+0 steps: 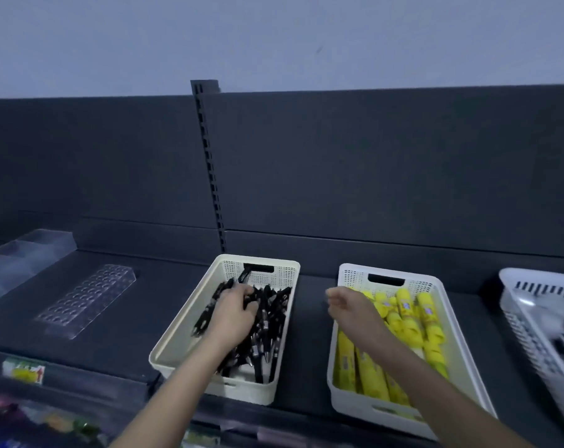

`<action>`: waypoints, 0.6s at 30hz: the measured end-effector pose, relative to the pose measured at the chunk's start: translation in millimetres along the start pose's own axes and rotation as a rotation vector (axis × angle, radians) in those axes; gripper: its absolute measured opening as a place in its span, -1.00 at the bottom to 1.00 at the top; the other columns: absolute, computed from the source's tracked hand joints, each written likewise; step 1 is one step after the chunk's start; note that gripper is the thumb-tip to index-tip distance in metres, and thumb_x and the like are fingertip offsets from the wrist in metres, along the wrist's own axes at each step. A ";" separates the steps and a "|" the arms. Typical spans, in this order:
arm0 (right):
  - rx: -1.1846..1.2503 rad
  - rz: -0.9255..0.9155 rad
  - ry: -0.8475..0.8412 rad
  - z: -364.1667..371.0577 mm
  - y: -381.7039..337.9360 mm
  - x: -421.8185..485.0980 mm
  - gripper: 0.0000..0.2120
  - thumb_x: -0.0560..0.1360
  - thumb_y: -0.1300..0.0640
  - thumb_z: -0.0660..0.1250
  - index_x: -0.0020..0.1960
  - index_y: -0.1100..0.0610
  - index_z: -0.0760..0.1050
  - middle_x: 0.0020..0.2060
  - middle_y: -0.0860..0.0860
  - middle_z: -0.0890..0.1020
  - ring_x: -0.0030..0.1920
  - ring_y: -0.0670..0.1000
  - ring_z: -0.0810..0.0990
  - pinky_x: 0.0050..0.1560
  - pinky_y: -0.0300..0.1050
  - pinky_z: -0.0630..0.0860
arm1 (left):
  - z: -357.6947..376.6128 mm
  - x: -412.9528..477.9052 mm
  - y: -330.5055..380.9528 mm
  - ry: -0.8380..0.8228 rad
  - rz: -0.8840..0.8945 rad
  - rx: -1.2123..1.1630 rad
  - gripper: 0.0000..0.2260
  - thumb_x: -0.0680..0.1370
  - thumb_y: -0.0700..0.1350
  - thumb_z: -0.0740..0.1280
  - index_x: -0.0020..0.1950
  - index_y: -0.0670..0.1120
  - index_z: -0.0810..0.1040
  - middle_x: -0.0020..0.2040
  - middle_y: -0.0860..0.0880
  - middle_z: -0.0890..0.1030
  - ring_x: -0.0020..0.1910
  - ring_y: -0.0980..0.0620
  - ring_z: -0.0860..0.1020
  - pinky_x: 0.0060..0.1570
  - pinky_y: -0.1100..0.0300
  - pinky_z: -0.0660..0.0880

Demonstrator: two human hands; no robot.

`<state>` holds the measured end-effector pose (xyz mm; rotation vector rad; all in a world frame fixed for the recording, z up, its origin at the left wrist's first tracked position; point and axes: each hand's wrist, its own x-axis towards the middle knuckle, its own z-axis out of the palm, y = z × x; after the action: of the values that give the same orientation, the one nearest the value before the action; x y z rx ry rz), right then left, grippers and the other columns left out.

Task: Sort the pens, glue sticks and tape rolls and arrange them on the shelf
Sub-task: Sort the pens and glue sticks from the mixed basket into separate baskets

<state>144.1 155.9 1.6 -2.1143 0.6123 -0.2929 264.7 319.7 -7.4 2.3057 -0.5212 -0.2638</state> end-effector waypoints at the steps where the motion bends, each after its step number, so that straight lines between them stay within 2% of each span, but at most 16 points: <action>1: -0.080 -0.008 0.018 -8.1 4.3 -5.5 -0.70 0.51 0.34 0.15 0.19 0.21 0.49 0.09 0.06 0.58 0.14 0.03 0.52 0.10 -0.24 0.35 | 6.7 -2.7 6.4 0.002 0.049 0.033 -0.71 0.57 -0.20 0.23 0.29 -0.15 0.42 0.25 -0.13 0.46 0.28 -0.09 0.40 0.26 0.20 0.28; 3: -0.246 -0.038 0.034 -26.0 15.8 -15.5 -0.65 0.53 0.30 0.14 0.29 0.18 0.43 0.20 0.06 0.54 0.23 0.04 0.48 0.16 -0.26 0.31 | 21.2 -6.8 24.2 0.004 0.158 0.070 -0.71 0.56 -0.20 0.22 0.29 -0.15 0.44 0.25 -0.13 0.47 0.28 -0.07 0.39 0.24 0.23 0.24; 5: -0.378 -0.049 0.056 -45.9 28.8 -25.2 -0.63 0.55 0.26 0.12 0.34 0.13 0.38 0.24 0.07 0.49 0.25 0.06 0.46 0.24 -0.15 0.35 | 37.6 -13.6 47.2 -0.020 0.252 0.103 -0.71 0.57 -0.19 0.20 0.29 -0.14 0.43 0.25 -0.12 0.46 0.28 -0.06 0.38 0.24 0.22 0.24; 9: -0.563 -0.008 0.115 -91.3 58.9 -47.2 -0.62 0.57 0.21 0.07 0.37 0.10 0.33 0.26 0.06 0.45 0.25 0.09 0.44 0.21 -0.07 0.39 | 81.4 -25.1 88.2 -0.102 0.384 0.184 -0.72 0.56 -0.19 0.20 0.27 -0.14 0.42 0.22 -0.13 0.46 0.27 -0.10 0.37 0.24 0.16 0.26; 11: -0.596 0.001 0.139 -118.0 76.1 -60.0 -0.63 0.56 0.20 0.08 0.35 0.11 0.35 0.26 0.08 0.46 0.26 0.11 0.43 0.23 -0.03 0.39 | 105.1 -32.1 110.2 -0.142 0.418 0.191 -0.70 0.57 -0.18 0.20 0.30 -0.11 0.40 0.25 -0.12 0.45 0.28 -0.10 0.37 0.24 0.12 0.30; 14: -0.628 0.005 0.179 -164.6 108.7 -83.6 -0.61 0.58 0.17 0.10 0.40 0.11 0.29 0.31 0.05 0.42 0.30 0.07 0.40 0.26 -0.12 0.33 | 141.3 -47.9 150.1 -0.194 0.463 0.166 -0.69 0.58 -0.16 0.19 0.33 -0.09 0.38 0.28 -0.09 0.43 0.29 -0.06 0.37 0.22 0.18 0.28; 18: -0.631 0.086 0.251 -237.7 160.4 -119.9 -0.62 0.60 0.15 0.09 0.42 0.09 0.26 0.33 0.04 0.41 0.27 0.06 0.43 0.18 -0.13 0.37 | 197.4 -75.9 210.4 -0.220 0.559 0.156 -0.69 0.57 -0.18 0.22 0.31 -0.14 0.41 0.27 -0.11 0.47 0.29 -0.06 0.40 0.22 0.23 0.24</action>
<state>-108.6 -24.8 9.9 -2.6623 1.0461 -0.3513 69.4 94.6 6.4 2.1806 -1.3038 -0.2065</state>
